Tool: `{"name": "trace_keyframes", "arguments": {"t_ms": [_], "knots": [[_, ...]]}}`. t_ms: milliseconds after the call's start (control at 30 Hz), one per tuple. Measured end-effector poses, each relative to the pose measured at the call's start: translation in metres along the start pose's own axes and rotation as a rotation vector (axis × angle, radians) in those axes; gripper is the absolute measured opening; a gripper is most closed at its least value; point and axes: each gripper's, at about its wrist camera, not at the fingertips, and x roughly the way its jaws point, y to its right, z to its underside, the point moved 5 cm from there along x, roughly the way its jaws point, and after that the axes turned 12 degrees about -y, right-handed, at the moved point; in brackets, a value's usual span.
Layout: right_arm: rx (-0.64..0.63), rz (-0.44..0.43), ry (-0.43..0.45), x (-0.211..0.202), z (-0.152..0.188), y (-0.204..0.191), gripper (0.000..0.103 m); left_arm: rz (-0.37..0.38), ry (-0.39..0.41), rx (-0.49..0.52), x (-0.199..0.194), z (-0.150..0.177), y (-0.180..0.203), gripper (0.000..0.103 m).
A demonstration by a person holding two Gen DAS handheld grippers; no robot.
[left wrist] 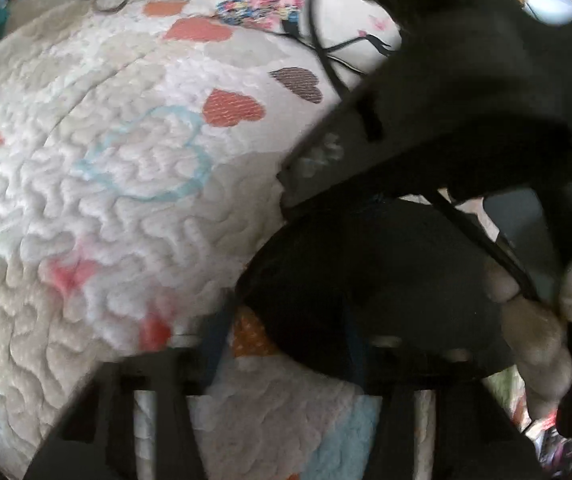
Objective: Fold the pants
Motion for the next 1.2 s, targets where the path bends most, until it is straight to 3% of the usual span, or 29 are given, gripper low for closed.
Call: {"name": "trace_keyframes", "arguments": {"t_ms": [133, 367, 567, 767, 867, 900, 933, 1000, 1100, 1167, 1200], "knots": [[0.006, -0.046, 0.041, -0.020, 0.010, 0.008, 0.022, 0.106, -0.007, -0.043, -0.004, -0.003, 0.016, 0.012], [0.067, -0.100, 0.149, -0.058, 0.036, 0.062, 0.022, 0.170, 0.043, 0.036, -0.018, -0.011, 0.079, 0.012], [0.167, -0.129, 0.195, -0.060, 0.062, 0.124, 0.022, 0.192, 0.021, 0.102, -0.002, -0.015, 0.140, 0.012], [0.302, -0.174, 0.174, -0.023, 0.100, 0.192, 0.025, 0.164, -0.067, 0.222, 0.022, 0.005, 0.170, 0.015], [0.370, -0.142, 0.158, -0.001, 0.116, 0.223, 0.039, 0.227, -0.142, 0.256, 0.025, 0.012, 0.171, 0.016], [0.393, -0.150, 0.169, 0.001, 0.122, 0.233, 0.052, 0.245, -0.158, 0.266, 0.021, 0.017, 0.170, 0.016], [0.425, -0.173, 0.187, 0.000, 0.128, 0.244, 0.055, 0.258, -0.164, 0.280, 0.016, 0.018, 0.168, 0.016], [0.480, -0.192, 0.221, -0.006, 0.139, 0.260, 0.055, 0.252, -0.139, 0.304, 0.000, 0.020, 0.157, 0.020], [0.523, -0.146, 0.312, -0.033, 0.157, 0.273, 0.055, 0.203, -0.073, 0.274, -0.016, 0.020, 0.137, 0.029], [0.511, -0.216, 0.373, -0.049, 0.163, 0.271, 0.053, 0.175, -0.056, 0.207, -0.017, 0.010, 0.123, 0.031], [0.488, -0.315, 0.401, -0.056, 0.167, 0.261, 0.050, 0.167, -0.059, 0.175, -0.016, 0.007, 0.119, 0.031]]}}
